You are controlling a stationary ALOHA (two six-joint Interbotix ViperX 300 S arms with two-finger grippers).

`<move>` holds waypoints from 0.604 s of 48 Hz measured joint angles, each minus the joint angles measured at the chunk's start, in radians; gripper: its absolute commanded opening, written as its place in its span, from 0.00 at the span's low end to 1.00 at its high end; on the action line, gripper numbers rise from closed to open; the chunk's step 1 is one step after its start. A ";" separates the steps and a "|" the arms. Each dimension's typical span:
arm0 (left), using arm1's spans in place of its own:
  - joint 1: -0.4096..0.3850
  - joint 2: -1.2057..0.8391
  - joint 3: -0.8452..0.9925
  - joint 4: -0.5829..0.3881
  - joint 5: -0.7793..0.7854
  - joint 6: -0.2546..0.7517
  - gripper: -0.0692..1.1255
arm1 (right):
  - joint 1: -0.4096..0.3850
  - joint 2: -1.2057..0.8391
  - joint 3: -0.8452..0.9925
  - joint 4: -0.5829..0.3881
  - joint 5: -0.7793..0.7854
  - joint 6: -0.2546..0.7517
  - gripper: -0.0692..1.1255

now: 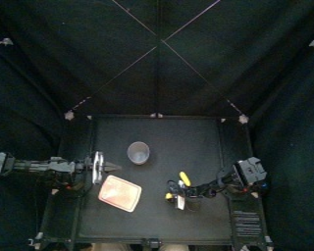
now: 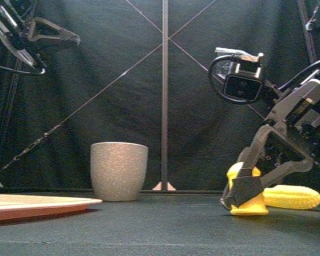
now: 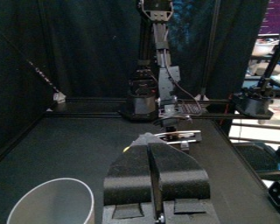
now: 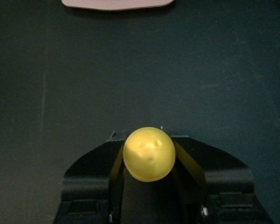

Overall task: Pick the yellow can then place it in the grey bowl
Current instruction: Place yellow can in the grey bowl

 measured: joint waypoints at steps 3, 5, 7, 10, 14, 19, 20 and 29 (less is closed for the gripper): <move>0.000 0.000 0.000 0.000 0.002 0.000 0.04 | -0.002 0.000 0.000 -0.003 0.000 0.000 0.59; 0.000 0.000 0.003 0.000 0.000 0.000 0.04 | 0.000 0.000 -0.002 -0.005 0.000 -0.005 0.59; -0.002 0.000 0.003 0.000 0.002 0.000 0.04 | -0.002 0.000 -0.005 -0.006 0.000 -0.009 0.59; 0.000 0.000 0.003 0.000 0.000 0.000 0.04 | -0.006 -0.005 -0.015 -0.015 0.000 -0.014 0.59; 0.000 0.000 0.002 0.000 0.000 0.000 0.04 | -0.031 -0.021 -0.031 -0.044 0.002 -0.023 0.59; 0.002 0.000 0.003 0.000 0.002 0.000 0.04 | -0.098 -0.054 -0.057 -0.095 0.008 -0.015 0.59; 0.002 0.000 0.003 0.000 0.002 0.000 0.04 | -0.115 -0.060 -0.063 -0.112 0.011 -0.017 0.59; 0.005 0.000 0.011 0.000 0.000 0.002 0.04 | -0.288 -0.112 -0.172 -0.291 0.028 -0.012 0.59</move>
